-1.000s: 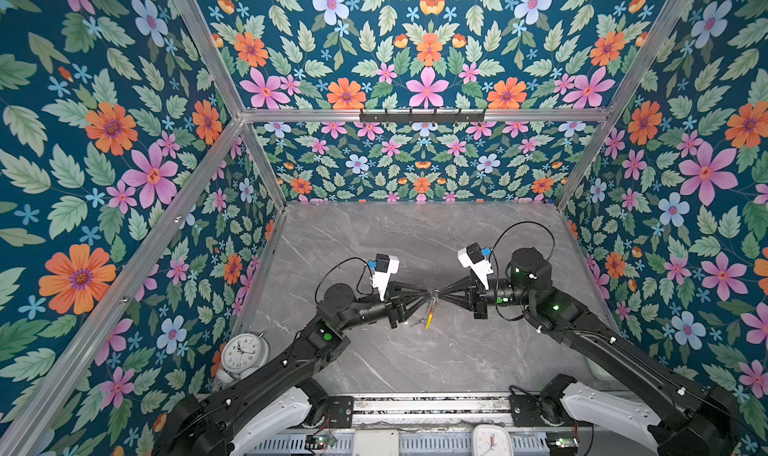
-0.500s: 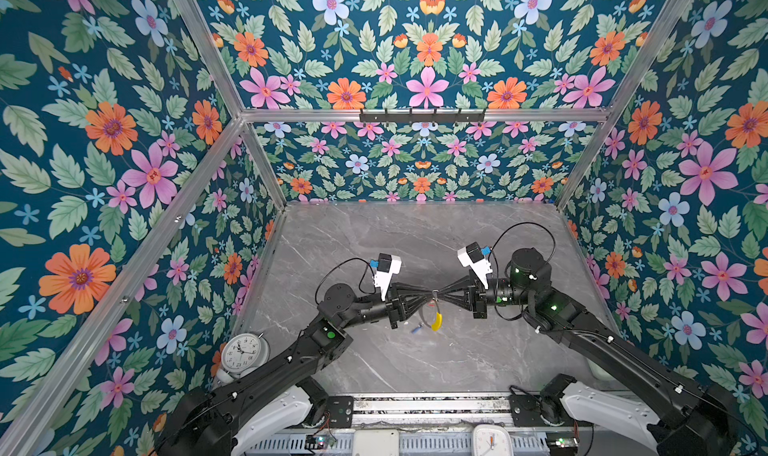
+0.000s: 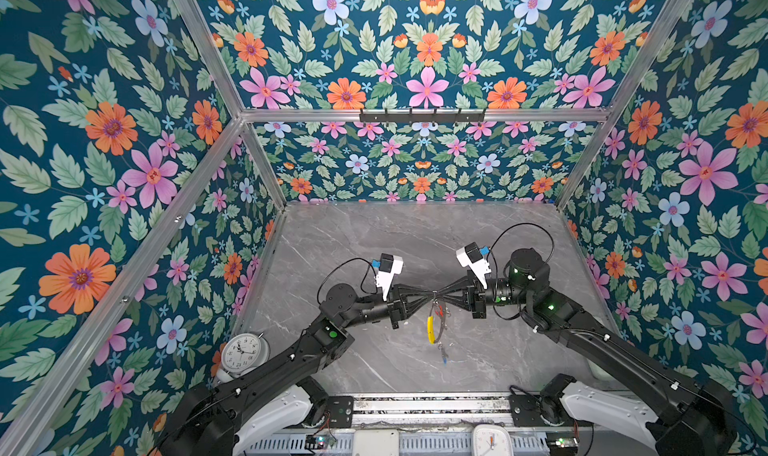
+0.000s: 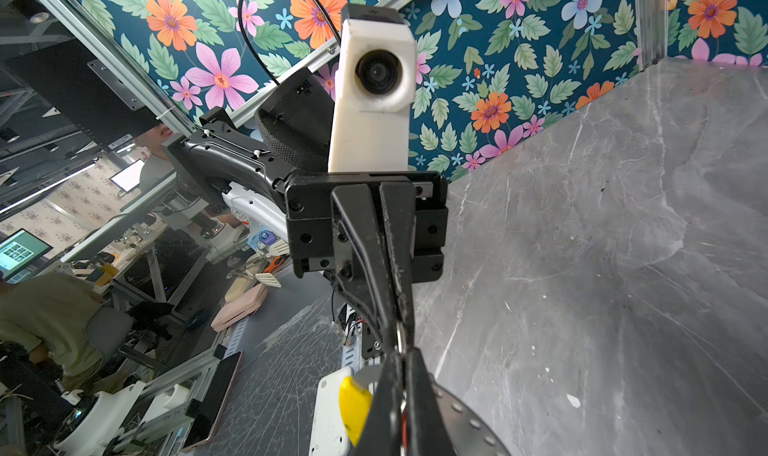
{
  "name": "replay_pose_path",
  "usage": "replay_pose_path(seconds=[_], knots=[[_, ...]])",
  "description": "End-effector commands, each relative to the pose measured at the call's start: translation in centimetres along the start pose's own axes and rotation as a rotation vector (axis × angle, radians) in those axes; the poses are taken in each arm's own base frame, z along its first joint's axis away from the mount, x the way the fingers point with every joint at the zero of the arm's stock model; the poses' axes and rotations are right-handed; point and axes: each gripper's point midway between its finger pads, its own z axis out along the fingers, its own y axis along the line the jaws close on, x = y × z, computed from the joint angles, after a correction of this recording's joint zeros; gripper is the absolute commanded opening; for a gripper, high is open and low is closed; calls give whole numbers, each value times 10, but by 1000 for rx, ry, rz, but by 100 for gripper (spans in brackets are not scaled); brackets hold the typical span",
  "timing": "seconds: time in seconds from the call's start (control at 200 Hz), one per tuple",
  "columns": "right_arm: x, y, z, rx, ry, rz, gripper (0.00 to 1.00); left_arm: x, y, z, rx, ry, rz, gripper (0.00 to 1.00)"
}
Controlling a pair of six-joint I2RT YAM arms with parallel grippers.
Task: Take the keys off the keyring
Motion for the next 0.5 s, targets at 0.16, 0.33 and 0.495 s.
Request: replay_pose_path(seconds=[0.16, 0.33, 0.495], knots=[[-11, 4, 0, -11, -44, -15, 0, -13, -12, 1, 52, -68, 19, 0], [-16, 5, -1, -3, -52, 6, 0, -18, -21, 3, 83, -100, 35, 0], [-19, 5, -4, 26, -83, 14, 6, -21, -23, 1, 79, -134, 45, 0]])
